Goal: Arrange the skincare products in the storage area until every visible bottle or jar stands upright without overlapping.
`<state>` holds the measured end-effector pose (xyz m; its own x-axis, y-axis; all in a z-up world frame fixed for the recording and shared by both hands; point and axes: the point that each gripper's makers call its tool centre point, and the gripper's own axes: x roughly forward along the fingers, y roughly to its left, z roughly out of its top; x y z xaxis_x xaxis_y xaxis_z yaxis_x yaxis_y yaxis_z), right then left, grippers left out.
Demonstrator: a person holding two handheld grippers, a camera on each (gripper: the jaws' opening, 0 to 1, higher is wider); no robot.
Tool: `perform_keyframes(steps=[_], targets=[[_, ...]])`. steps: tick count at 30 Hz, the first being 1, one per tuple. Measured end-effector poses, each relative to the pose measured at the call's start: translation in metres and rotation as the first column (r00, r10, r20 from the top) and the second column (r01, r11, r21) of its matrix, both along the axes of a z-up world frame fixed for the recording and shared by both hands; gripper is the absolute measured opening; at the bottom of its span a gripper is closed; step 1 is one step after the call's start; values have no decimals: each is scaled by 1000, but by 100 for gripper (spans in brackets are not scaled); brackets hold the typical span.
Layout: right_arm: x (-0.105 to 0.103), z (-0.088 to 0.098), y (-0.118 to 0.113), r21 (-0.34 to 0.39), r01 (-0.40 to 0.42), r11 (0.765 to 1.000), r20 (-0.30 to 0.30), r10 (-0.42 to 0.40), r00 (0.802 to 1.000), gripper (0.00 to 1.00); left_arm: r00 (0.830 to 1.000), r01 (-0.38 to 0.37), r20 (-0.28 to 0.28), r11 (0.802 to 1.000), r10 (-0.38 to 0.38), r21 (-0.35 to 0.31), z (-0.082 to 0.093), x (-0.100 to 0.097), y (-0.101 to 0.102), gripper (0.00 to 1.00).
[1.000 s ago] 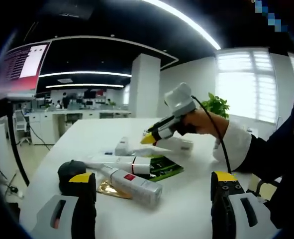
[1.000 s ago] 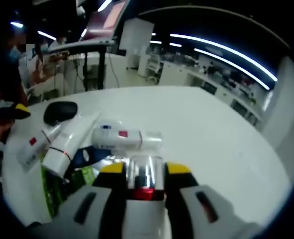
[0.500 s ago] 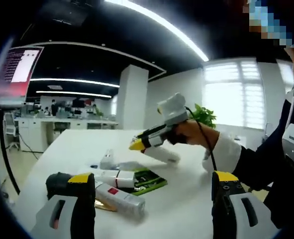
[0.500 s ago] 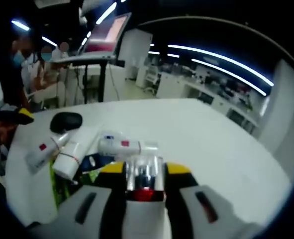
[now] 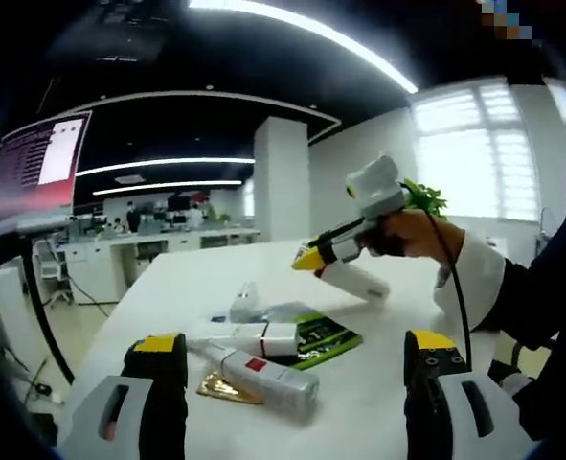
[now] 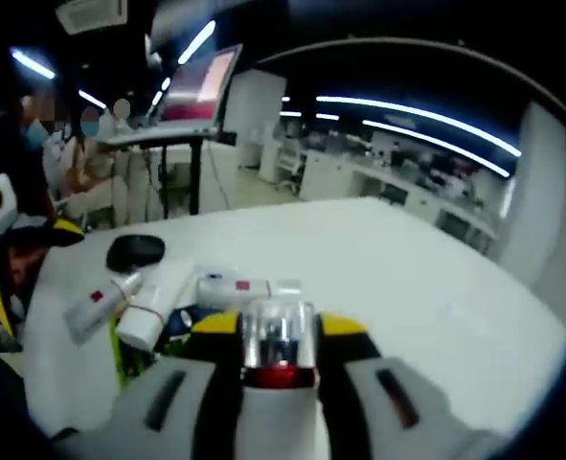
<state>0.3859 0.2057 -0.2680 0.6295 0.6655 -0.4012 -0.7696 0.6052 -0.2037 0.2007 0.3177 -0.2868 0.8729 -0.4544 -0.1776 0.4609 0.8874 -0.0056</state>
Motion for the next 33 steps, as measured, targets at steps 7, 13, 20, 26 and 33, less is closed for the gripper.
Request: perform_keyframes(steps=[7, 13, 20, 26, 33], targets=[[1, 10, -7, 58, 9, 998, -9, -8, 1000, 28, 997, -69, 42, 995, 66, 67, 7, 4, 12, 91], [-1, 14, -9, 84, -5, 996, -3, 5, 1000, 28, 998, 33, 54, 999, -32, -21, 15, -1, -9, 83], [-3, 18, -9, 103, -14, 995, 7, 14, 1000, 27, 991, 131, 39, 991, -131, -22, 10, -7, -27, 83], [-4, 21, -13, 129, -6, 992, 3, 6, 1000, 27, 993, 110, 39, 993, -108, -52, 9, -3, -27, 81], [-3, 25, -18, 168, -2, 986, 5, 1, 1000, 27, 995, 97, 4, 995, -97, 37, -5, 0, -32, 76]])
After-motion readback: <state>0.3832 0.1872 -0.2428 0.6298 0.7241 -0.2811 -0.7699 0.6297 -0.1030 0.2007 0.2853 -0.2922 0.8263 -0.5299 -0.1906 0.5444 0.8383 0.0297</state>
